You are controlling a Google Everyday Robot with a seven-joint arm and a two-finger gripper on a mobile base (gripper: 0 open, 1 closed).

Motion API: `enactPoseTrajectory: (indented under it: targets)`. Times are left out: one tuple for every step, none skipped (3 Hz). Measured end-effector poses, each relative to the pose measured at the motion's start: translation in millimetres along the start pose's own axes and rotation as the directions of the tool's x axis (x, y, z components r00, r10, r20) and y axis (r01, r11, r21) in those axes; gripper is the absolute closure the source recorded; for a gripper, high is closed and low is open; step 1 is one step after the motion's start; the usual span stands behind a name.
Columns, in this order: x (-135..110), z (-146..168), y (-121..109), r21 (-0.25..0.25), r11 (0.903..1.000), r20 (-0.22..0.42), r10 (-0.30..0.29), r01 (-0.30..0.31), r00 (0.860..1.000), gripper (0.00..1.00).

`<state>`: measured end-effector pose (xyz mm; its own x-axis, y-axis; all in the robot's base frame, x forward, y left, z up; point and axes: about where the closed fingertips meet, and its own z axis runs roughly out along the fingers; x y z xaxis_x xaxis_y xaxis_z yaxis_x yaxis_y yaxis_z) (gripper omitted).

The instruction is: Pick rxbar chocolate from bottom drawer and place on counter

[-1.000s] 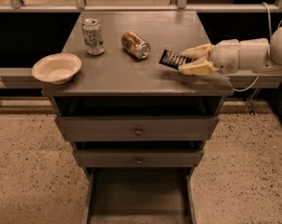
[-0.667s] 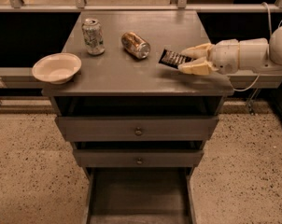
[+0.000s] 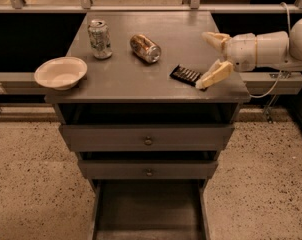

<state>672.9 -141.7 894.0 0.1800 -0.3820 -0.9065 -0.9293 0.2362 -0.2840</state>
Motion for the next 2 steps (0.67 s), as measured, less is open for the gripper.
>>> enactPoseTrajectory:
  targets:
    - [-12.4, -34.8, -6.3, 0.049, 0.9988, -0.088, 0.008, -0.003, 0.996, 0.0]
    - [-27.5, -37.6, -6.4, 0.057, 0.9982, -0.111, -0.013, 0.02, 0.994, 0.0]
